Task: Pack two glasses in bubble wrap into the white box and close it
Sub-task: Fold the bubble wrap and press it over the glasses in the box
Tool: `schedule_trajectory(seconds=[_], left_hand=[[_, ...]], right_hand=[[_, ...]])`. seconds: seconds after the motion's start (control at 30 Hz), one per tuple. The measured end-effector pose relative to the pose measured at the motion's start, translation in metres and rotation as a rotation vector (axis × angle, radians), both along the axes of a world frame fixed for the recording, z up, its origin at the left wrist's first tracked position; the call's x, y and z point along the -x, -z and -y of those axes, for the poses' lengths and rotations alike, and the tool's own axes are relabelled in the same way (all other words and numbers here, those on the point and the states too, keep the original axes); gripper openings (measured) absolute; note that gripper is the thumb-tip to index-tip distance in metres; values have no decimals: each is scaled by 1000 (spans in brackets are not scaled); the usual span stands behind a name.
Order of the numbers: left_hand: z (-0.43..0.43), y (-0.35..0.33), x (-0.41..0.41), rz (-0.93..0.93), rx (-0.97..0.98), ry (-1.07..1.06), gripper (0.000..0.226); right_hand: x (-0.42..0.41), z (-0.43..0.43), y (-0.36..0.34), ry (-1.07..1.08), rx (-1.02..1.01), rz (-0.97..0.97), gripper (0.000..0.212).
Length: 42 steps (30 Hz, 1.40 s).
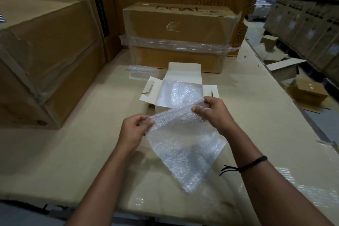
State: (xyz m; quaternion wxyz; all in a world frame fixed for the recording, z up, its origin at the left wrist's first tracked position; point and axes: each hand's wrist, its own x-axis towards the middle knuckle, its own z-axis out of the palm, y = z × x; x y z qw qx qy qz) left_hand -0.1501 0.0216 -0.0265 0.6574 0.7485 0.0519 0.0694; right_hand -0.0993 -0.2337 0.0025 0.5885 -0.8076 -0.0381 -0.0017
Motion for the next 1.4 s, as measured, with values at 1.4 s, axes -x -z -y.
schedule_trajectory(seconds=[1.4], left_hand=[[18,-42,-143,135,-378,-46,13]], right_hand=[[-74,15,-23,261,475,97,15]])
